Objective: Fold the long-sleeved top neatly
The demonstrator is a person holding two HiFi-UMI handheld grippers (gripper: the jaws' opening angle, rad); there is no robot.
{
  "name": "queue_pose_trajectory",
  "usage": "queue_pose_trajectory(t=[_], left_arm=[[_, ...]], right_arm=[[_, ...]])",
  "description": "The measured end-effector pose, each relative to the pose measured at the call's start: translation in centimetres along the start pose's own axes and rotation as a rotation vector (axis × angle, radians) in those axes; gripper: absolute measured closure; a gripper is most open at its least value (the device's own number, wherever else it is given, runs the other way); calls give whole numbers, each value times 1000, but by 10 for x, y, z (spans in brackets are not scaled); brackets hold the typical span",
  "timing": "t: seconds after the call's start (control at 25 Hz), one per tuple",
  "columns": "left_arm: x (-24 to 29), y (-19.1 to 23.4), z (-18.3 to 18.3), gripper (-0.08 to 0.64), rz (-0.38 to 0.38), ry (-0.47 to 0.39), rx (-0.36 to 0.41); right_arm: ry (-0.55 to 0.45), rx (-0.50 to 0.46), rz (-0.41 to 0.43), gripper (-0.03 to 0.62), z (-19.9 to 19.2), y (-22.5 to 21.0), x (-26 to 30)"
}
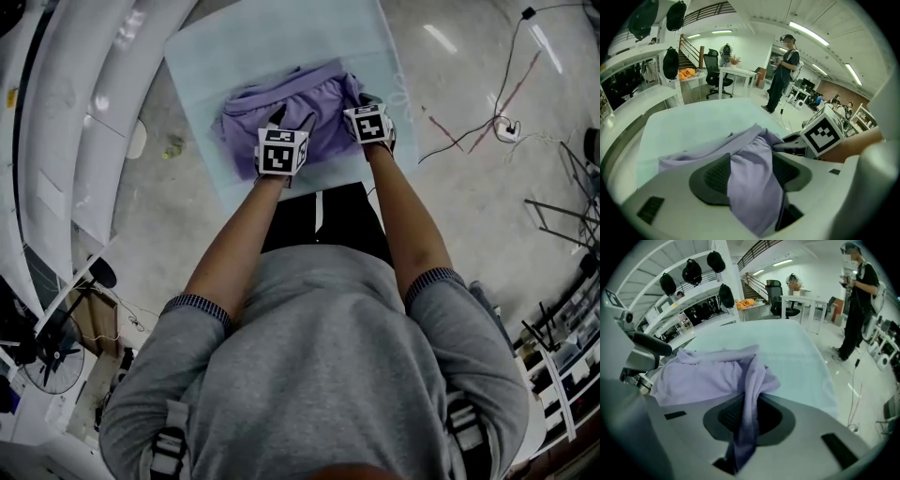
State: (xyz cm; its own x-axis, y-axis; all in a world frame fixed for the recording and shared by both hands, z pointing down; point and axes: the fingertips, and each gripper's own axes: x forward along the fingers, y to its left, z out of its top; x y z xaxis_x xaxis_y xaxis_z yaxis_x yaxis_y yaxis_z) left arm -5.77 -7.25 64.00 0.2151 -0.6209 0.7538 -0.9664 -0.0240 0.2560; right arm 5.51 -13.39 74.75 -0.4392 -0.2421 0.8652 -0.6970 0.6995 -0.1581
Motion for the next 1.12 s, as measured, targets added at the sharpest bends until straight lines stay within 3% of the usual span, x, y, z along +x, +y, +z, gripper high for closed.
queue_pose_trajectory(t=[0.52,0.84,1.12], left_arm=[[-17,-20,15,259,-99,-32,94],[-34,-33,24,259,-143,-60,145],[-53,-28,28,259,-155,-93,151]], right_arm=[[-90,115,-106,538,-4,-92,-91],[-143,133,-25,540,13,-58,-144],[-162,190,-11,540,41,-5,-181]])
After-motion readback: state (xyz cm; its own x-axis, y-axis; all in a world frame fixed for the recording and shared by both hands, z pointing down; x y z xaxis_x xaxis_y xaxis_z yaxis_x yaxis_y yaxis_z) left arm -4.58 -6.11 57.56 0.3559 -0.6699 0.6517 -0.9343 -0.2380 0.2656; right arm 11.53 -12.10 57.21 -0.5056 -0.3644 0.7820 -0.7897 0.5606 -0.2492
